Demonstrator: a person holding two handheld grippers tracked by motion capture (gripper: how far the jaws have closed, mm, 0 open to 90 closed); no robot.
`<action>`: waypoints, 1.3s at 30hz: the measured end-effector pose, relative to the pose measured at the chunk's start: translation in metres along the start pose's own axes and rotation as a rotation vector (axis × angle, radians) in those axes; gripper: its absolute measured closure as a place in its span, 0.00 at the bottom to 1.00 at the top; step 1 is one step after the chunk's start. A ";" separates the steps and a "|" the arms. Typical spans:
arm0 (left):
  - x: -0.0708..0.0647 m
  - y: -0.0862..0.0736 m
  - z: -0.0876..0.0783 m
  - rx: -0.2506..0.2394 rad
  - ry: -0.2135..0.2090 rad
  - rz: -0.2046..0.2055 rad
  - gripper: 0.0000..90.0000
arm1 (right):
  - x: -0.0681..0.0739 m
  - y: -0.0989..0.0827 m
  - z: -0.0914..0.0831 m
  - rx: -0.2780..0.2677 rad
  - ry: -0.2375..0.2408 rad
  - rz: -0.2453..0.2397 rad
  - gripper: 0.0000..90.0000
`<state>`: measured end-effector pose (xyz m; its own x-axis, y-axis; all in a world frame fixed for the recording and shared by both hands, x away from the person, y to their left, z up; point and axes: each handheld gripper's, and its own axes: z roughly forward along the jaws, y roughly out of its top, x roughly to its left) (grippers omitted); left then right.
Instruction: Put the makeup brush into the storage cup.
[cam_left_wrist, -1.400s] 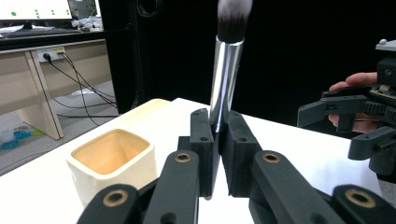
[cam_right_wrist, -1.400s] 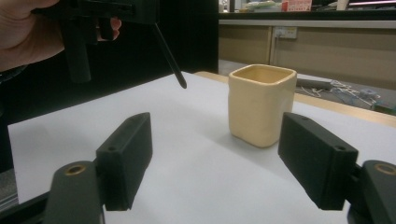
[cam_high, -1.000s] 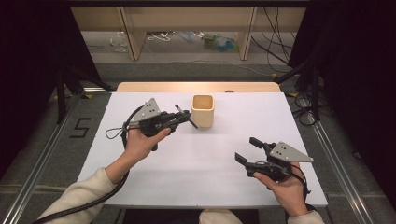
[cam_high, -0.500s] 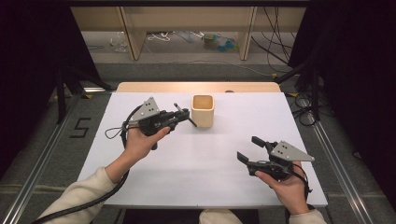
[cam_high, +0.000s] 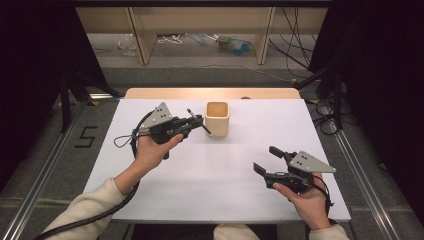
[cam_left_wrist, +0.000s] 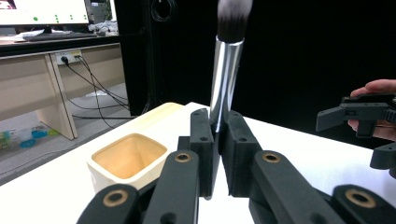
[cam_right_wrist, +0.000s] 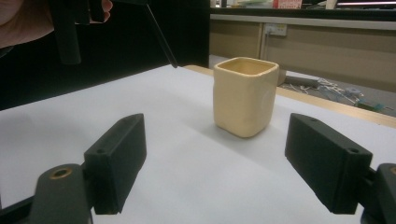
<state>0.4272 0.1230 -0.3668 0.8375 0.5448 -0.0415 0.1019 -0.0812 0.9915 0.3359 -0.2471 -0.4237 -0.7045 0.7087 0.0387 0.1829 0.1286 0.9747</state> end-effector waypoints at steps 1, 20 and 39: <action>0.000 0.000 0.000 0.002 0.000 0.002 0.93 | 0.000 0.000 0.000 -0.004 0.000 0.002 0.24; 0.006 0.001 0.011 0.033 0.033 0.010 0.93 | 0.000 -0.001 0.001 -0.002 0.006 0.007 0.24; 0.012 0.008 0.015 0.043 0.050 0.011 0.93 | 0.000 -0.001 0.002 0.000 0.017 0.017 0.24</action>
<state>0.4462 0.1163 -0.3613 0.8112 0.5843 -0.0231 0.1166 -0.1228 0.9856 0.3369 -0.2463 -0.4255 -0.7130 0.6987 0.0593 0.1953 0.1166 0.9738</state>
